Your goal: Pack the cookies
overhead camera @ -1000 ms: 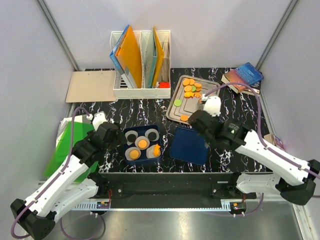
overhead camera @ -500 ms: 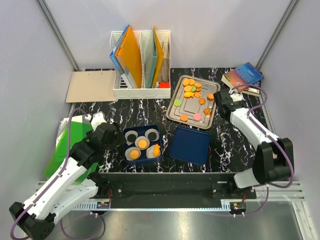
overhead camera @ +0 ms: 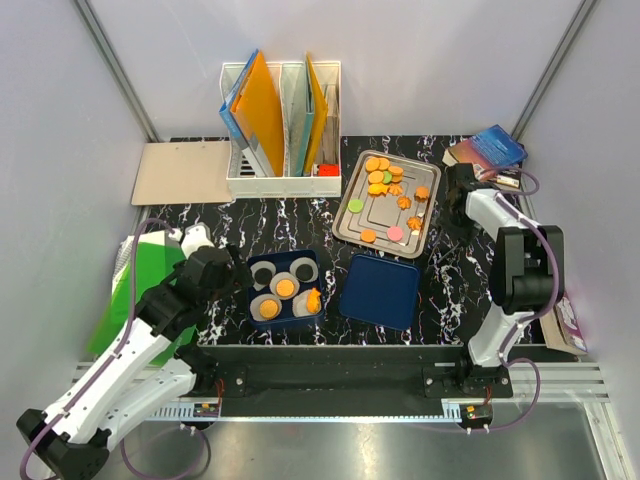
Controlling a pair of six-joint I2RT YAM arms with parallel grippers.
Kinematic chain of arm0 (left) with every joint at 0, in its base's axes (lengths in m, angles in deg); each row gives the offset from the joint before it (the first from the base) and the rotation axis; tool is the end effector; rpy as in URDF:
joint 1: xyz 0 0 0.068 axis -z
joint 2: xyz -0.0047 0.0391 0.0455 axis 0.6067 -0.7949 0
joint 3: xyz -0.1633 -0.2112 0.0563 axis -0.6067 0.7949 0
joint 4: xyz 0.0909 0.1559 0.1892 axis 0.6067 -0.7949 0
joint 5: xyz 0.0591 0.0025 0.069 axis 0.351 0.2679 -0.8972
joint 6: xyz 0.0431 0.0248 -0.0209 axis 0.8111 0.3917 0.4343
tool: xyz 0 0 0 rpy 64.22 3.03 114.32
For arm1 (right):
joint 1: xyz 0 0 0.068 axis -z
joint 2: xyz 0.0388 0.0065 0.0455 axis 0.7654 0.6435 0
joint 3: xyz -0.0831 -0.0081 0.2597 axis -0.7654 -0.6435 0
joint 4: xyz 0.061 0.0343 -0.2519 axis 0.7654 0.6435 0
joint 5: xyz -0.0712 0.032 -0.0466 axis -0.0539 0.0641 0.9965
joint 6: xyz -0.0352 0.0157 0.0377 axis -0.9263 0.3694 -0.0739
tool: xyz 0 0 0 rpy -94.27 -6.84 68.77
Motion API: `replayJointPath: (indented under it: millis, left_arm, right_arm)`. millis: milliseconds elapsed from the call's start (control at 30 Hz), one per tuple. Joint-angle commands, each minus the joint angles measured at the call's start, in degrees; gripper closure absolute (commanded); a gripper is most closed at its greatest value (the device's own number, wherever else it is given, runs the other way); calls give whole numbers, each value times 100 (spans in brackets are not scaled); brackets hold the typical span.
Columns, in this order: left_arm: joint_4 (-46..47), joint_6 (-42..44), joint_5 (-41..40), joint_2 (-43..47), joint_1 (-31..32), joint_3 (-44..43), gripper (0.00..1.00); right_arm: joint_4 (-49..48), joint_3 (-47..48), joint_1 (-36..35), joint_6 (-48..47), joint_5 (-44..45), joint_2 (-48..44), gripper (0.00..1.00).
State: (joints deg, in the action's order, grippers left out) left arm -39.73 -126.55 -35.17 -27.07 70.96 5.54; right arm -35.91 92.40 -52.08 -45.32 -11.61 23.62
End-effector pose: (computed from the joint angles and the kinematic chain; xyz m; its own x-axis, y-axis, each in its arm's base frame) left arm 0.1183 -0.0607 0.2738 -0.6092 -0.3661 -0.7035 -0.2400 0.9306 -0.2764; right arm 0.3565 0.0030 0.1894 -0.7321 0.5306 -0.4273 0.5958 0.8028 -0.0239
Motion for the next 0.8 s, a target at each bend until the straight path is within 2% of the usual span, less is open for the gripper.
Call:
replayJointPath:
  millis: [0, 167, 300, 367, 467, 567, 767]
  left_arm:
    - [213, 78, 94, 185, -12, 47, 1]
    - [248, 122, 93, -8, -21, 38, 1]
    - [248, 157, 120, -158, -12, -14, 1]
    - [248, 105, 155, -115, -12, 3, 1]
    - [248, 43, 216, -44, -21, 82, 1]
    - [239, 52, 234, -52, -21, 65, 1]
    - [248, -1, 295, -228, -21, 47, 1]
  right_arm:
    - [-16, 167, -94, 119, -166, -731, 28]
    - [-34, -447, -744, 101, 150, -1996, 22]
    - [36, -1063, -1683, 250, -122, -2385, 27]
    - [28, -1588, -2175, 627, -139, -2586, 30]
    - [-358, -2361, -2248, 1129, -552, -3024, 33]
    - [-420, -2715, -2248, 1244, -228, -3281, 35]
    - [-279, -2909, -2248, 1279, -201, -3045, 38]
